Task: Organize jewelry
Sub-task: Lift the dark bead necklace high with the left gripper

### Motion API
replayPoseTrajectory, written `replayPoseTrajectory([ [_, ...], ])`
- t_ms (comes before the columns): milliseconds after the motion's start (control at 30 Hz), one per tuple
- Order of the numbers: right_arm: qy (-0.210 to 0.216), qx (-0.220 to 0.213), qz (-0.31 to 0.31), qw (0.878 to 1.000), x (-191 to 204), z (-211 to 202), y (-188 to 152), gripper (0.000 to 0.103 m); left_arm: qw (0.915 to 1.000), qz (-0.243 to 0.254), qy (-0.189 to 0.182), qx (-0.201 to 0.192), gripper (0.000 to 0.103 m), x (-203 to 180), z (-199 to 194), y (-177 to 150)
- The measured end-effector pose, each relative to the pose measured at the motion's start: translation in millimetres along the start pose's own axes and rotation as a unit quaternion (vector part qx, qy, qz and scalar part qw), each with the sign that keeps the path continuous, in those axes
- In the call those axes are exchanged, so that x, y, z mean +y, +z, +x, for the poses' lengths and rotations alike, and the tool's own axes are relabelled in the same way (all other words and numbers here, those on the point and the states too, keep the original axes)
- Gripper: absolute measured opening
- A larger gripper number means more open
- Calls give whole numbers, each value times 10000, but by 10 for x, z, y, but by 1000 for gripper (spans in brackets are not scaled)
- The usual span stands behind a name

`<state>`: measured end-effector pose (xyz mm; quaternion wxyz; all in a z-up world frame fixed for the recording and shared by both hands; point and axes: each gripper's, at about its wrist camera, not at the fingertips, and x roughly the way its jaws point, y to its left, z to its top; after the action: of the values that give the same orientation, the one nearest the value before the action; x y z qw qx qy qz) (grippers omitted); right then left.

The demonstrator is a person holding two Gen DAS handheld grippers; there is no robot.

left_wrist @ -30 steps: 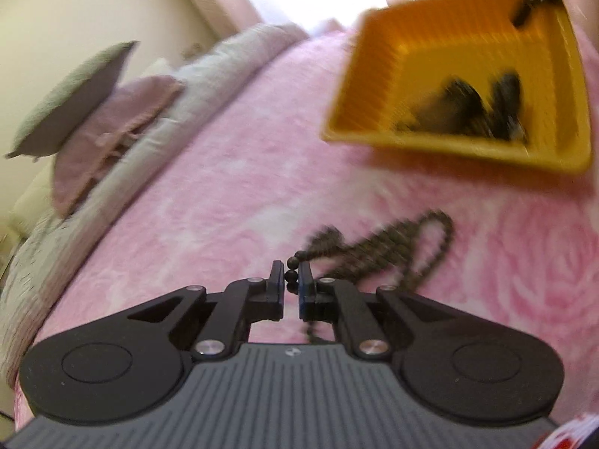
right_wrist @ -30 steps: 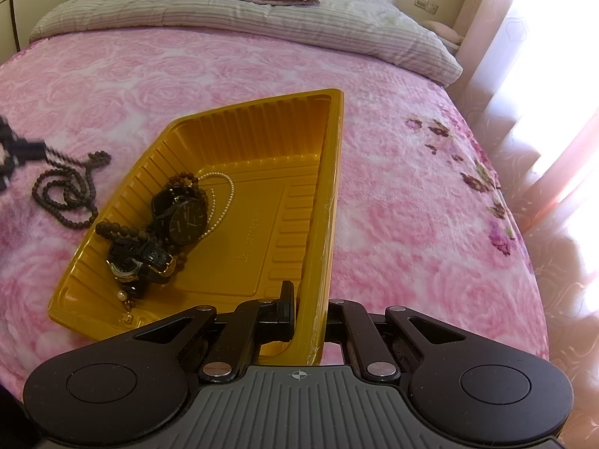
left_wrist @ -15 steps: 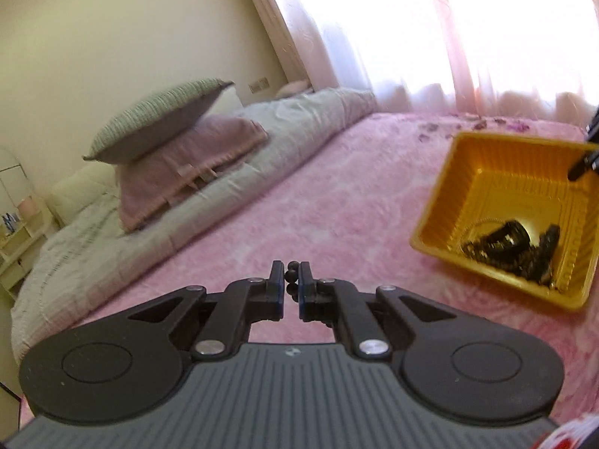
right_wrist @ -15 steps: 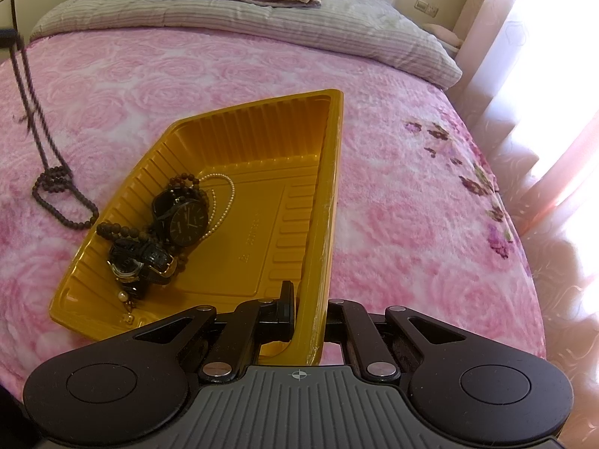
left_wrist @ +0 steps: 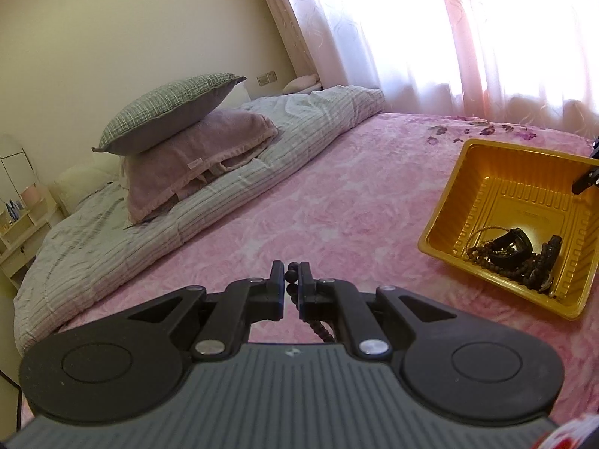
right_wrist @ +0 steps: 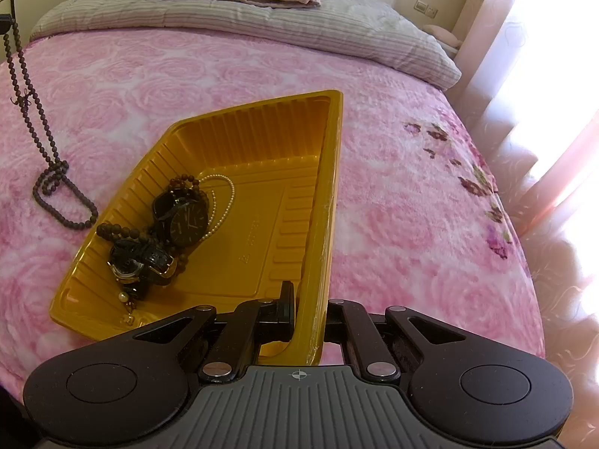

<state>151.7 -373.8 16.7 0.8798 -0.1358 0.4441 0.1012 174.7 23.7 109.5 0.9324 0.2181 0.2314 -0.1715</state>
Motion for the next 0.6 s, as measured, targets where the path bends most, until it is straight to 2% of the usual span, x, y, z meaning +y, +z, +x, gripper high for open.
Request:
replayPoseTrajectory([
  [367,2,-3,5,10000,-3,0,-2,6,9999,-1,-108,-48,6,-41,-12,83],
  [600,-4,-13,3,10000,-1,-2,-5,6,9989,54,-262,-382,6,-29,-165,410],
])
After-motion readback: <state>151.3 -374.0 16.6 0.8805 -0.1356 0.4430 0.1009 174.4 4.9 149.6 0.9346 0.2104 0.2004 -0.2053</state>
